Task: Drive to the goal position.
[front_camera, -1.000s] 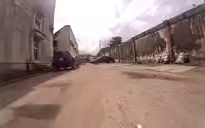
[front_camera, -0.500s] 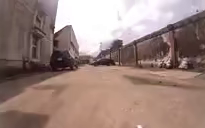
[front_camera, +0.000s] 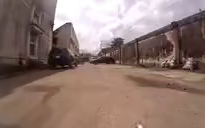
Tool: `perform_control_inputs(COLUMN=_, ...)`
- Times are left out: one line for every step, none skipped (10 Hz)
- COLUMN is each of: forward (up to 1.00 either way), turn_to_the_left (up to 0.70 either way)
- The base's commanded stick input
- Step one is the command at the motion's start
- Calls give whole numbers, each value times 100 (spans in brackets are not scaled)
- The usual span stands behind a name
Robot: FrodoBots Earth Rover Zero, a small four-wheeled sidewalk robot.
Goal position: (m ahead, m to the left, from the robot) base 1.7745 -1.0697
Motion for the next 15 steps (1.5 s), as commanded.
perform_control_inputs(forward=70, turn_to_the_left=5)
perform_control_inputs(forward=70, turn_to_the_left=5)
perform_control_inputs(forward=70, turn_to_the_left=5)
perform_control_inputs(forward=70, turn_to_the_left=5)
perform_control_inputs(forward=70, turn_to_the_left=5)
perform_control_inputs(forward=70, turn_to_the_left=5)
perform_control_inputs(forward=70, turn_to_the_left=5)
perform_control_inputs(forward=70, turn_to_the_left=5)
perform_control_inputs(forward=70, turn_to_the_left=5)
perform_control_inputs(forward=70, turn_to_the_left=5)
perform_control_inputs(forward=70, turn_to_the_left=5)
perform_control_inputs(forward=70, turn_to_the_left=5)
perform_control_inputs(forward=70, turn_to_the_left=5)
perform_control_inputs(forward=70, turn_to_the_left=5)
perform_control_inputs(forward=70, turn_to_the_left=5)
